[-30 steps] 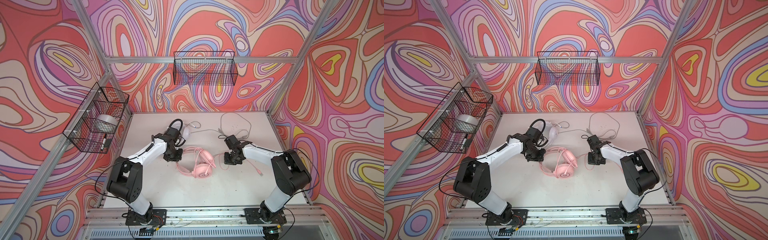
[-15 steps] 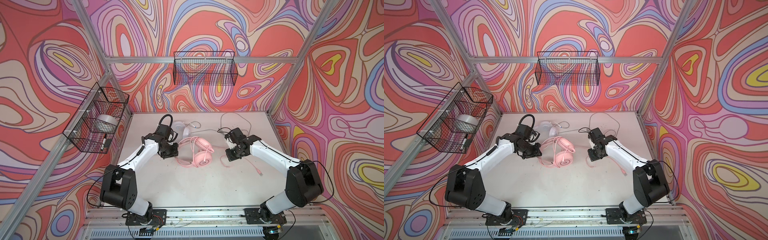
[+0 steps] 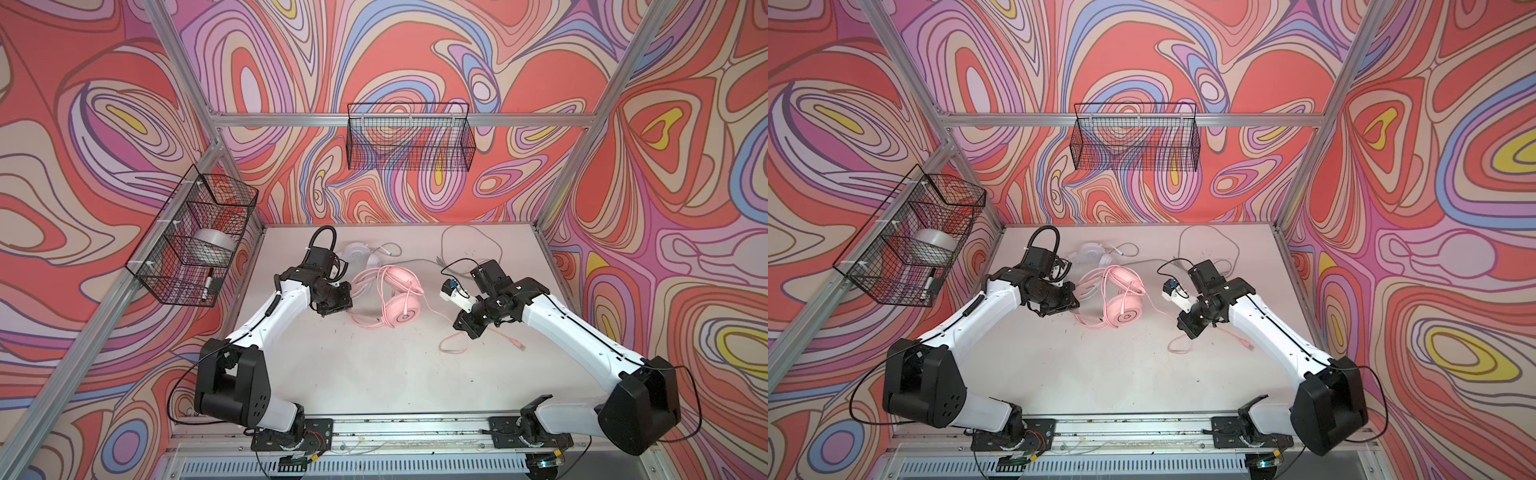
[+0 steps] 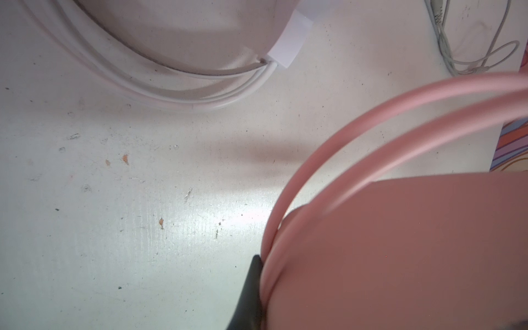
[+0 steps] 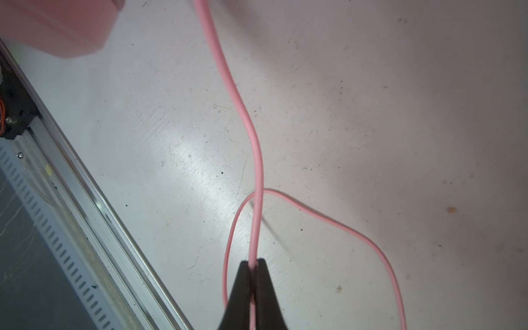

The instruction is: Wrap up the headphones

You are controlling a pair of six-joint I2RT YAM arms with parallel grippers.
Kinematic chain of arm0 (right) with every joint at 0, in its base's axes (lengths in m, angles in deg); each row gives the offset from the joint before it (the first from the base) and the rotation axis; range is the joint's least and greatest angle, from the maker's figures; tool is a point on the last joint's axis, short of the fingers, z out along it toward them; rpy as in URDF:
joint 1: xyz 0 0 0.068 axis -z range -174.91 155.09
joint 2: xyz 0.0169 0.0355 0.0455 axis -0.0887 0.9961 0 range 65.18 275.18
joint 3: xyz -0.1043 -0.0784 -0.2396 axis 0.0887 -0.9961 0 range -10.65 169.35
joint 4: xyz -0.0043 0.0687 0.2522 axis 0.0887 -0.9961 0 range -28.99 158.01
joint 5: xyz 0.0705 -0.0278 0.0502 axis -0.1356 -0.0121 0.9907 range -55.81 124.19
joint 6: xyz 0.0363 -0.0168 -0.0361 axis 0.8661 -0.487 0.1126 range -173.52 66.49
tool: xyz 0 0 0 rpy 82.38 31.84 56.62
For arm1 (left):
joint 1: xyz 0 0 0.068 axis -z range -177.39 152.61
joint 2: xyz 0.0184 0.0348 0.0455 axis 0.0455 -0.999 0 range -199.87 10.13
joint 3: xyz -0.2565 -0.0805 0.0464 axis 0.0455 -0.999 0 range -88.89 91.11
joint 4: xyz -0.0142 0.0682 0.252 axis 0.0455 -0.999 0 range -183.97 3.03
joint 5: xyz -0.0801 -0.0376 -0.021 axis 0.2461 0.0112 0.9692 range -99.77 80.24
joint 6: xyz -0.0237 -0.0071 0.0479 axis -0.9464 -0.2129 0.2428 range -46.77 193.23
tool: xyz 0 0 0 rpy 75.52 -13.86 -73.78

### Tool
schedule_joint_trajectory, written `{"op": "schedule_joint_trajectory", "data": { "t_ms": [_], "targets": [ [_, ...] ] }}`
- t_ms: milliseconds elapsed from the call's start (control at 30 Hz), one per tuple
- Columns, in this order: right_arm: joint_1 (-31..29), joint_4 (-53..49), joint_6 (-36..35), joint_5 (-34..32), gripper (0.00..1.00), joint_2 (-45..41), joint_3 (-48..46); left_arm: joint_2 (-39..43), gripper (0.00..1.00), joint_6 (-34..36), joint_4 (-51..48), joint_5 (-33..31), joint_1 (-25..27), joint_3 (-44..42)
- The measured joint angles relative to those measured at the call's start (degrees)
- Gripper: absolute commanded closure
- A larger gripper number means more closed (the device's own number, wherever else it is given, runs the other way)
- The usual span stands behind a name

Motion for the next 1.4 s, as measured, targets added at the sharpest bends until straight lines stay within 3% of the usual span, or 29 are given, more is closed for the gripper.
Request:
{"op": "schedule_joint_trajectory", "data": {
  "t_ms": [300, 500, 567, 733, 1000, 1233, 1400],
  "targets": [
    [-0.6, 3.2, -0.8, 1.4, 1.00, 9.7, -1.5, 0.0, 1.00, -1.4, 0.2, -0.3, -0.6, -1.7],
    [-0.8, 4.9, 1.3, -4.6, 1.00, 17.1, 0.5, -0.1, 1.00, -1.8, 0.2, -0.8, -0.8, -2.4],
    [-0.8, 5.6, 2.3, -6.8, 0.95, 18.8, 1.1, -0.1, 1.00, -1.9, 0.2, -0.9, -0.8, -2.4],
    [-0.8, 7.7, 4.3, -8.7, 0.81, 17.9, 1.2, -0.4, 1.00, -2.0, 0.4, -0.9, -0.8, -2.8],
    [-0.8, 11.0, 7.7, -9.0, 0.74, 10.8, -0.1, -1.9, 1.00, -2.5, 1.3, -0.9, -0.8, -3.7],
    [-1.3, 12.2, 20.4, -10.1, 0.72, 9.9, -0.3, -1.9, 1.00, -2.9, 1.8, -0.8, -0.8, -3.7],
    [-2.3, 14.0, 38.0, -9.8, 0.70, 9.2, -1.2, -1.9, 1.00, -2.9, 2.1, -0.8, -0.8, -3.8]
  ]
}}
